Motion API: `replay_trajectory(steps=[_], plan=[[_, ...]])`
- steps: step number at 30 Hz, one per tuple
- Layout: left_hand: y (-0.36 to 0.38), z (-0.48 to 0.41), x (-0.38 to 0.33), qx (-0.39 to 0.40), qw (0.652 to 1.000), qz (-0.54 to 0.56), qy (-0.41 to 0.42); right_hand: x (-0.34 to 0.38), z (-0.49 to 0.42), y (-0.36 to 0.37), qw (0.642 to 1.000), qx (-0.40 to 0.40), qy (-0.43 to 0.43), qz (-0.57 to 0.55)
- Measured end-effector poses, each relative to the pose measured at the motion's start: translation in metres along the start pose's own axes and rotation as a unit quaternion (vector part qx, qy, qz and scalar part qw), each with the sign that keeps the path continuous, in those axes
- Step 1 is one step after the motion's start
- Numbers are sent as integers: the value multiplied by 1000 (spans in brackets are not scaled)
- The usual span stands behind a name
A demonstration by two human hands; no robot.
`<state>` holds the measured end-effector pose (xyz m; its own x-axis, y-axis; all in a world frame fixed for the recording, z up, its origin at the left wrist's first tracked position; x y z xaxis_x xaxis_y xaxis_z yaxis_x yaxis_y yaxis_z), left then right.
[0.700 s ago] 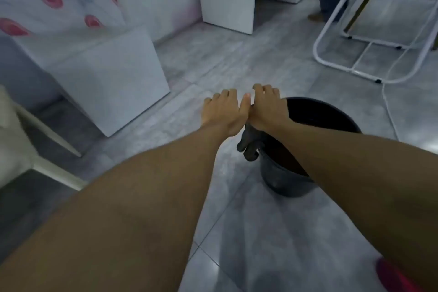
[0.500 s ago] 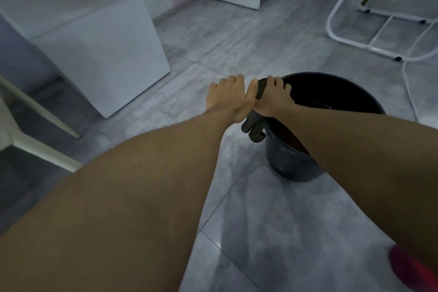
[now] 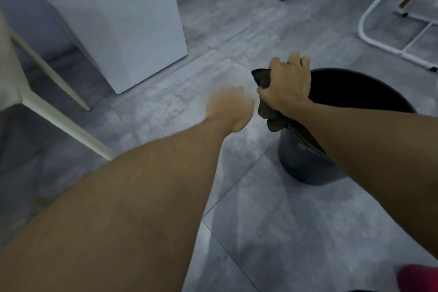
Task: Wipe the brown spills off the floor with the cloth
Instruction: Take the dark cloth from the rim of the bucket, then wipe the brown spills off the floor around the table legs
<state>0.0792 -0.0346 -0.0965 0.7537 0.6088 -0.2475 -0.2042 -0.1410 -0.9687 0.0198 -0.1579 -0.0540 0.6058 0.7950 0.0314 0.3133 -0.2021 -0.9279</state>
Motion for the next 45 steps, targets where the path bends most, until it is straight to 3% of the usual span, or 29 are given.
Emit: replay_trajectory(steps=[5,13,18,26,35,37,41,45], plan=[[-16,22,59,-17,998,-11,-64,65,11,-17,982,-48,-137,-123],[-43,101,174,-57,981,-38,-181,225,44,-2,940,40,-232,-246],[-48,188,254,-63,962,-51,-261,321,94,10,896,108,-320,-288],[-48,351,349,-59,916,-77,-388,473,224,0,783,191,-461,-372],[-17,517,411,-70,836,-93,-536,588,365,24,720,313,-480,-393],[-4,544,421,-72,824,-85,-555,603,390,45,730,299,-499,-359],[30,585,432,-71,809,-75,-579,600,421,97,830,192,-502,-146],[70,613,436,-62,796,-49,-600,588,462,91,835,130,-492,-208]])
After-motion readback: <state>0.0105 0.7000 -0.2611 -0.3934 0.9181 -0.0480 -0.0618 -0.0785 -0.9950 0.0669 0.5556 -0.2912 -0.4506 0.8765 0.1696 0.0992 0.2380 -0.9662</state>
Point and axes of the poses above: each hand's wrist, its own z-axis away from the middle knuckle, its own y-axis out of the palm, x = y × z, the point moved 9 cm from there along -z, towards the middle knuckle, and after that the axes turned 1 degree about -x, right-handed, at the moved point
